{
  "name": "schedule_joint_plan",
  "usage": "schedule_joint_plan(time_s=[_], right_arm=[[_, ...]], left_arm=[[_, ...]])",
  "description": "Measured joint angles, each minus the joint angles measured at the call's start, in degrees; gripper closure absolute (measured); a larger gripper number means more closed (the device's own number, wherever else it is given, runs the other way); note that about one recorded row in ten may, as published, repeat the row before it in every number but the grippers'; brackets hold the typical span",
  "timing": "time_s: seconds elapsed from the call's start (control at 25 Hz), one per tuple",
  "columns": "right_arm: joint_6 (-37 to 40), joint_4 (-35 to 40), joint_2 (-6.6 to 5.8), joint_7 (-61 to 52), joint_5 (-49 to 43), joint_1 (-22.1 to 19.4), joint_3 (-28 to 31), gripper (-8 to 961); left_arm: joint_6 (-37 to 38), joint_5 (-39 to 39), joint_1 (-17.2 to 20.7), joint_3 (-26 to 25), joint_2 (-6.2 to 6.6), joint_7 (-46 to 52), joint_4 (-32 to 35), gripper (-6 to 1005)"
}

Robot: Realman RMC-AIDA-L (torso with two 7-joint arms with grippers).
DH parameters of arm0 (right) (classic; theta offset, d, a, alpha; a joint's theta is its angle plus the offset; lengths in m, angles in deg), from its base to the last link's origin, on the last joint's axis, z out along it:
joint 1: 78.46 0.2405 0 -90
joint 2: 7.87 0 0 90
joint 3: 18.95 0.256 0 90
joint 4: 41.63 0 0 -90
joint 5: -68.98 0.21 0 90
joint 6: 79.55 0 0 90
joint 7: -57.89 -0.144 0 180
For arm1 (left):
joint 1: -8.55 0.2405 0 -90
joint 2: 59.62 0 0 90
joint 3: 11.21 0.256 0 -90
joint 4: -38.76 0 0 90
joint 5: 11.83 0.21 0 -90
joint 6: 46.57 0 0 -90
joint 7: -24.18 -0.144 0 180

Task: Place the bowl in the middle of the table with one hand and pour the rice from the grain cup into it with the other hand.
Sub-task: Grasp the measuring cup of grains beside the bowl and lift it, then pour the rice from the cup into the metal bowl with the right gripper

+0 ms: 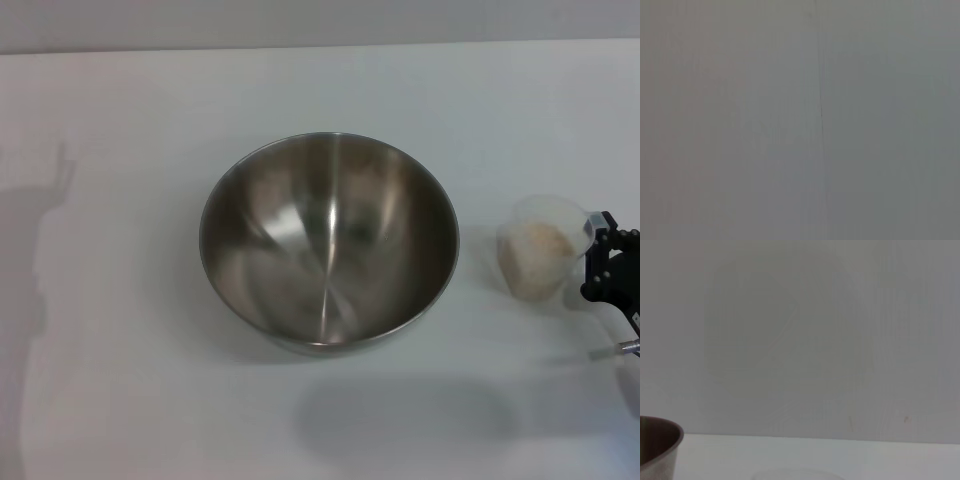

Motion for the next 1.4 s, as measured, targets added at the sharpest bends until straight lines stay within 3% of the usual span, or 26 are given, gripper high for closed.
schedule_joint_plan(time_s=[0.12, 0.48, 0.76, 1.04, 1.4], right_arm=[[0.2, 0.0, 0.01, 0.0, 0.0, 0.0, 0.7, 934], [10.7, 0.0, -0.07, 0.3, 0.0, -1.7, 3.0, 935], [22.0, 0.4, -0.22, 4.5, -0.1, 1.2, 3.1, 935], [24.6, -0.9, -0.21, 20.6, -0.6, 6.5, 0.7, 937], [18.8, -7.4, -0.12, 47.0, -2.0, 9.9, -2.9, 937]], left_arm=[[0.0, 0.0, 0.1, 0.0, 0.0, 0.0, 0.0, 170], [0.0, 0.2, 0.6, 1.0, 0.0, 0.0, 0.0, 170], [0.2, 0.2, 0.8, 3.9, -0.02, 0.0, 0.9, 170], [0.5, 0.0, 2.5, 7.3, -0.17, -0.1, 1.6, 170], [0.6, 0.0, 3.2, 7.6, -0.26, 0.0, 1.7, 170]])
